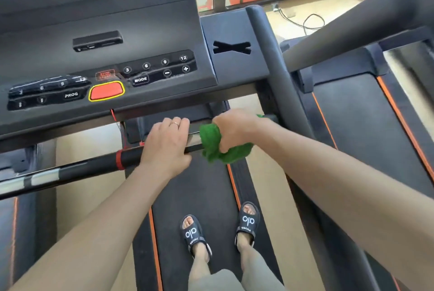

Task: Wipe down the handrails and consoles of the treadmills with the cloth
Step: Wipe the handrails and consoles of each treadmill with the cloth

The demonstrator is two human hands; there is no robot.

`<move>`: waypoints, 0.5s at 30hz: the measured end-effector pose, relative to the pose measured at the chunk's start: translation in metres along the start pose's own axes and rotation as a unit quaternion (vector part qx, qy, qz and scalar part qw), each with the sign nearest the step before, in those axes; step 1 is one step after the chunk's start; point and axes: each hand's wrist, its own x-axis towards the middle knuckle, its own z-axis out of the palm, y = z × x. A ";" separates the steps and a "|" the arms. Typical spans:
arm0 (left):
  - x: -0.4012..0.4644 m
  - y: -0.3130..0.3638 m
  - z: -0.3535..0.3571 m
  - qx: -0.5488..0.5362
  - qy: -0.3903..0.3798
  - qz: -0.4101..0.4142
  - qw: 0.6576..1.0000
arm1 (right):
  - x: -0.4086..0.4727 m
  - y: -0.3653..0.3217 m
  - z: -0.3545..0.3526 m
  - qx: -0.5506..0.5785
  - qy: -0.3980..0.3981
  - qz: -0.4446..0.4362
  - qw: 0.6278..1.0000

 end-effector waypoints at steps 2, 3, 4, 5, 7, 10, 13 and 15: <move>0.015 0.014 -0.003 -0.019 -0.041 0.013 0.999 | -0.017 0.038 0.004 -0.043 0.020 0.040 0.998; 0.021 0.019 -0.003 -0.038 -0.065 0.011 0.997 | -0.024 0.049 0.011 -0.074 0.084 0.042 0.993; 0.026 0.022 -0.001 -0.057 -0.093 0.003 0.994 | -0.028 0.056 0.024 -0.105 0.158 0.028 0.981; 0.029 0.024 0.000 -0.068 -0.117 -0.006 0.991 | -0.030 0.056 0.039 -0.136 0.224 0.021 0.965; 0.034 0.025 0.004 -0.071 -0.129 -0.012 0.989 | -0.026 0.050 0.061 -0.152 0.324 0.030 0.933; 0.036 0.024 0.003 -0.065 -0.119 -0.012 0.991 | -0.023 0.041 0.057 -0.123 0.320 0.055 0.938; 0.035 0.026 0.003 -0.061 -0.113 -0.012 0.992 | -0.024 0.044 0.021 -0.073 0.118 0.040 0.990; 0.035 0.026 0.003 -0.058 -0.115 -0.011 0.992 | -0.014 0.047 -0.009 -0.029 -0.054 0.067 0.996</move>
